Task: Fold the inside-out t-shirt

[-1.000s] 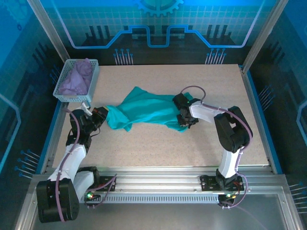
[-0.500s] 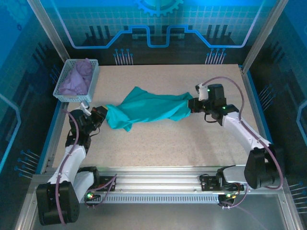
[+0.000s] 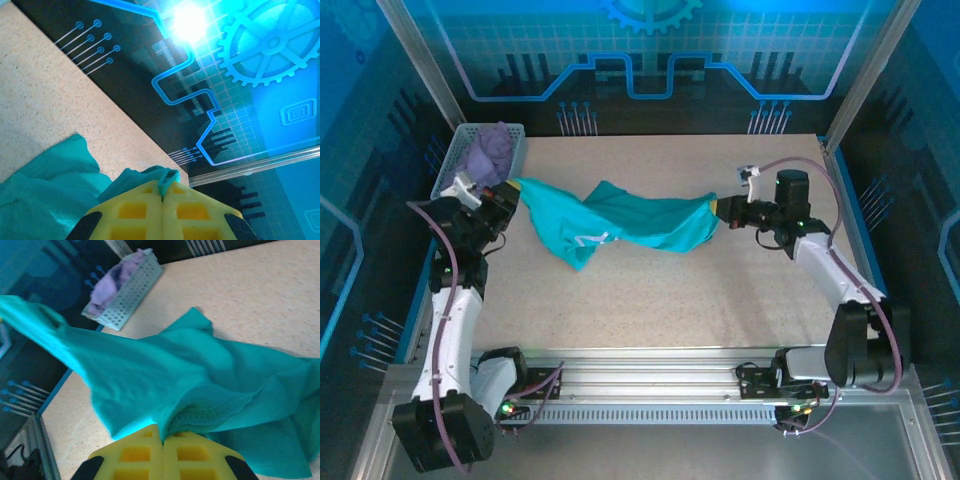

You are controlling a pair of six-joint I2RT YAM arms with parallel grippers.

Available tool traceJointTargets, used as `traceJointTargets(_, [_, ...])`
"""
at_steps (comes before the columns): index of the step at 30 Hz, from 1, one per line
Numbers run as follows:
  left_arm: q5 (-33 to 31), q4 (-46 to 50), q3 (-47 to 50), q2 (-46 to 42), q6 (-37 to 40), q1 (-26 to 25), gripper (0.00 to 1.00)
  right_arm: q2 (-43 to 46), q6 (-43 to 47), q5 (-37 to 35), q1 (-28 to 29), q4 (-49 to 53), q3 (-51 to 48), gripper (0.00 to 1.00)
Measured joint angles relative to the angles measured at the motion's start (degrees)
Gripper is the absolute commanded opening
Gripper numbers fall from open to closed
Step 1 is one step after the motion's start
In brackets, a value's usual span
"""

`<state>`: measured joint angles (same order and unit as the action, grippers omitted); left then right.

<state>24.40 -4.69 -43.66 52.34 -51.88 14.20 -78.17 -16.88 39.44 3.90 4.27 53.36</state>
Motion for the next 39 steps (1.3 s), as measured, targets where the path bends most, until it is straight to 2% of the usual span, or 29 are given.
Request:
traceJointTargets(5, [0.13, 2.84, -0.11, 1.79, 1.90, 0.02, 0.00, -15.17, -0.04, -5.29, 4.33, 7.21, 8.31, 0.03])
traceJointTargets(11, [0.15, 4.74, -0.07, 3.89, 2.78, 0.00, 0.00, -30.91, 0.26, -7.58, 4.68, 14.45, 14.67, 0.10])
traceJointTargets(20, [0.15, 4.94, -0.07, 3.93, 2.95, 0.00, 0.00, -29.99, 4.09, -9.25, 4.72, 17.25, 14.29, 0.32])
traceJointTargets(26, [0.17, 4.90, 0.00, 3.93, 2.95, 0.00, 0.00, -27.36, 5.77, -12.96, 4.72, 18.45, 11.85, 0.37])
traceJointTargets(30, [0.28, 4.90, 0.00, 3.96, 2.95, 0.00, 0.00, -27.36, 6.08, -13.99, 4.74, 18.82, 10.99, 0.37])
traceJointTargets(33, [0.55, 4.90, 0.00, 3.93, 2.95, 0.00, 0.00, -27.36, 6.40, -14.27, 4.94, 18.80, 10.88, 0.32])
traceJointTargets(39, [0.57, 4.87, 0.33, 3.96, 2.95, 0.00, 0.00, -27.36, 6.34, -14.67, 5.16, 18.25, 10.12, 0.06])
